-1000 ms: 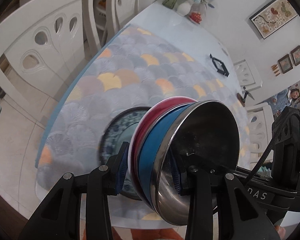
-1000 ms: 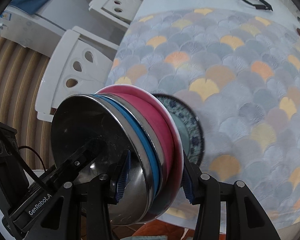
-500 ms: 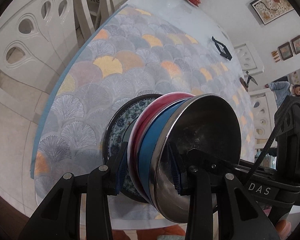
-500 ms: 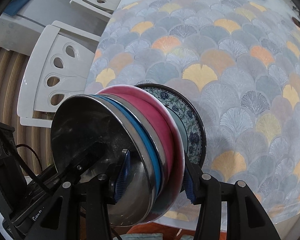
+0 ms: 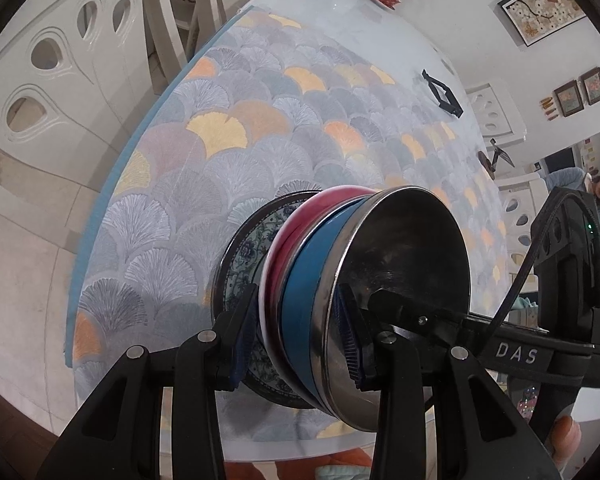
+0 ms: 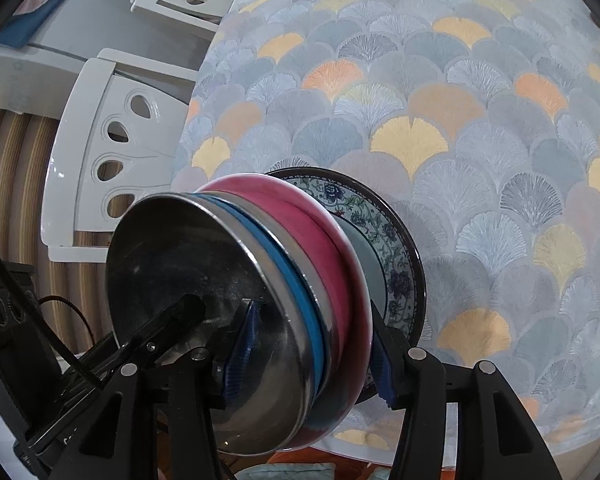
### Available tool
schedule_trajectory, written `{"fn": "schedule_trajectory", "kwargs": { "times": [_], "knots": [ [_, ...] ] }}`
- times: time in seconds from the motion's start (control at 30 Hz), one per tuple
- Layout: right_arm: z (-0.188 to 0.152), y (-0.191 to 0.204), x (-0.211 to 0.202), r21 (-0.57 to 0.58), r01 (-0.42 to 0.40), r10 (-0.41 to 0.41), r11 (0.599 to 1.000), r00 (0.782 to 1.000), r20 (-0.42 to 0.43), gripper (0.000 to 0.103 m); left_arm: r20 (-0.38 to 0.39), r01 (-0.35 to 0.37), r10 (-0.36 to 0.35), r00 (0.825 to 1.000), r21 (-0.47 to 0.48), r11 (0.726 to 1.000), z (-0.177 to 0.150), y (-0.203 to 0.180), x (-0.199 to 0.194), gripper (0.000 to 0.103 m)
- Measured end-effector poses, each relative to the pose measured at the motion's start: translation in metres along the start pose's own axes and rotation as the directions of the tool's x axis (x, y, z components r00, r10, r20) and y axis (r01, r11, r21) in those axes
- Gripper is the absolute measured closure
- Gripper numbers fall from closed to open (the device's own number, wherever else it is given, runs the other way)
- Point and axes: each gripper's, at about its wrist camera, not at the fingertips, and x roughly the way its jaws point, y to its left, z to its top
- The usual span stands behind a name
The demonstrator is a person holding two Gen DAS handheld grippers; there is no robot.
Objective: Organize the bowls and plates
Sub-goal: 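Lower the nested bowls onto the blue-and-white plate stack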
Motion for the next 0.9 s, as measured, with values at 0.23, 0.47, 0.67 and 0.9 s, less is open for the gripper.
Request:
{"fn": "schedule_trajectory", "kwargs": {
  "times": [0.23,0.47,0.67,0.9],
  "knots": [
    [-0.003,-0.015,-0.002,0.078,-0.105,0.106,0.991,0.994,-0.004,0.052,0.008,0.024,-0.024,1.0,-0.001,1.0,-0.004,0.004,-0.004,0.069],
    [-0.011,-0.009,-0.012,0.057,-0.092,0.09,0.994,0.995,0.036,0.052,0.034,0.041,-0.041,0.999,0.016,0.999,-0.007,0.004,-0.016,0.069],
    [-0.018,0.005,-0.027,-0.019,-0.013,0.015,1.0,0.994,0.106,0.052,0.091,0.078,-0.081,0.993,0.038,0.996,-0.006,0.001,-0.035,0.069],
    [-0.024,0.011,-0.041,-0.06,0.031,-0.021,0.998,0.988,0.154,0.052,0.16,0.064,-0.08,0.984,0.101,0.993,-0.003,-0.013,-0.056,0.069]
  ]
}}
